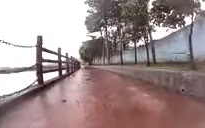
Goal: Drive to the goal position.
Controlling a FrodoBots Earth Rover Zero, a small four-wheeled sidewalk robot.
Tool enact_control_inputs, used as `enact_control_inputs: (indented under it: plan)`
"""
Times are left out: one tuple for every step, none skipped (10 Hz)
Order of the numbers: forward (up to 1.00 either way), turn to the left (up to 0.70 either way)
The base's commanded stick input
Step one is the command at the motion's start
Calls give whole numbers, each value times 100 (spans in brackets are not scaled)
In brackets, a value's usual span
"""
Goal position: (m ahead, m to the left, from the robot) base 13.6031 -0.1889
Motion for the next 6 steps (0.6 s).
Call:
enact_control_inputs:
  plan:
    - [100,0]
    - [100,0]
    - [100,0]
    - [100,0]
    - [100,5]
    - [100,13]
